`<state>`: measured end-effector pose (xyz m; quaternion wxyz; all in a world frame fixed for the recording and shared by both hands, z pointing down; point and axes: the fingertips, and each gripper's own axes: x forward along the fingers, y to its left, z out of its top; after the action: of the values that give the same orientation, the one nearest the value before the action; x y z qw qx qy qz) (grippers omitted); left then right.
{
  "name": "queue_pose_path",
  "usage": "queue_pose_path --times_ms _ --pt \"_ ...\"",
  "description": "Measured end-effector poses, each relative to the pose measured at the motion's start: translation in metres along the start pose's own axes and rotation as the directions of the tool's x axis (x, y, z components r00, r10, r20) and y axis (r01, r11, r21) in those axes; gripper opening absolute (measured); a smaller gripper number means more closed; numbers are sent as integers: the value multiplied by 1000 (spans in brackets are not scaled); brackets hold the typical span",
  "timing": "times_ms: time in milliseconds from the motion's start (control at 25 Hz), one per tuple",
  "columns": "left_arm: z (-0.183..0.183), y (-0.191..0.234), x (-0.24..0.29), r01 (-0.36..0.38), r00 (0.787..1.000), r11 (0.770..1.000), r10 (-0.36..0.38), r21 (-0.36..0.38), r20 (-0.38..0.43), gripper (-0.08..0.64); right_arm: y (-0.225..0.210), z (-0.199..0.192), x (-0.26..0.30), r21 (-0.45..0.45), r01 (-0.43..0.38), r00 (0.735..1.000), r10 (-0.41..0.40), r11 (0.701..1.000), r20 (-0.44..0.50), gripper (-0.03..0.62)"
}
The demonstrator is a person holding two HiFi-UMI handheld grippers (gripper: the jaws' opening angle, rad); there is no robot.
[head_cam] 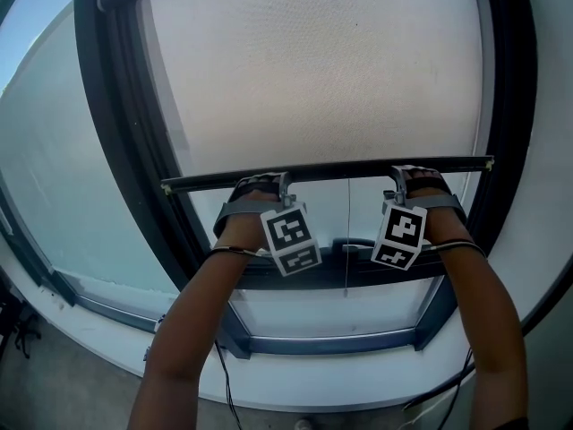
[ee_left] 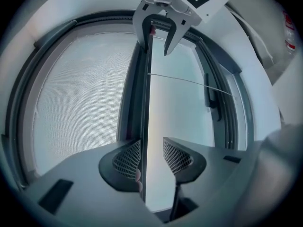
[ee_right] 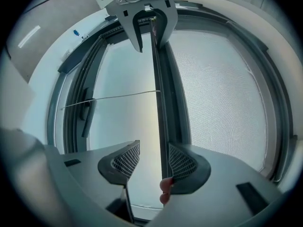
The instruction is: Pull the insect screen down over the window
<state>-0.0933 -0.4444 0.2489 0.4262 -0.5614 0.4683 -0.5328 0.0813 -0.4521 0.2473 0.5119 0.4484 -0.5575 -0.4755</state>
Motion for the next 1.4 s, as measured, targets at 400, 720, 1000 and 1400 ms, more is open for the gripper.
queue_pose_path --times_ms 400,720,1000,1400 --pt "0 -61 6 116 993 993 -115 -33 19 147 58 -5 2 -8 -87 996 87 996 -24 179" --pt "-4 -96 17 163 987 986 -163 -34 5 147 95 -5 11 -29 -145 988 143 989 -52 179" --pt "-7 -145 24 228 973 972 -229 -48 -7 149 142 -6 16 -37 -212 975 209 977 -73 179" --pt "-8 -201 30 313 950 949 -313 -36 17 196 194 -10 21 -32 -273 959 269 961 -85 179"
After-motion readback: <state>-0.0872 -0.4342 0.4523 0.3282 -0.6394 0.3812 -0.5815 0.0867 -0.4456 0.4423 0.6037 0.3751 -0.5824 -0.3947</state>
